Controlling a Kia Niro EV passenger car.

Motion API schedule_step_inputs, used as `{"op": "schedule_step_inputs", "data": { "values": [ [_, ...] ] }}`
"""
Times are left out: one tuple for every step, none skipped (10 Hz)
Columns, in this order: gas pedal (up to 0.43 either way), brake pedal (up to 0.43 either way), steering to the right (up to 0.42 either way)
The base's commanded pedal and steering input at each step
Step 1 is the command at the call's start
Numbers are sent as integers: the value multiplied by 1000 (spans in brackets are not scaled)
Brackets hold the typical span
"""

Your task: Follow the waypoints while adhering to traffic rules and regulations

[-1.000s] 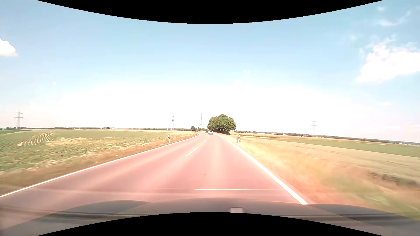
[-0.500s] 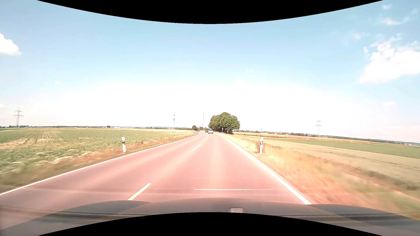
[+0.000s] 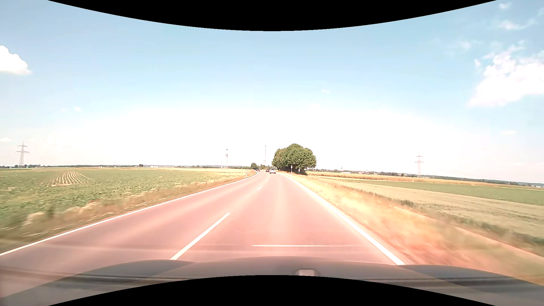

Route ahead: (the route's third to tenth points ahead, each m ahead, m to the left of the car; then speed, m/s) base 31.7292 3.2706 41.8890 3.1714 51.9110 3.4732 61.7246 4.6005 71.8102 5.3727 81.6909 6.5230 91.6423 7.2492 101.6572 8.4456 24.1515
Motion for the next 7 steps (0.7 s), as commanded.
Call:
{"op": "schedule_step_inputs", "data": {
  "values": [
    [240, 0, -7],
    [240, 0, -7],
    [240, 0, -7],
    [240, 0, -7],
    [240, 0, -7],
    [240, 0, -7],
    [240, 0, -7]
  ]
}}
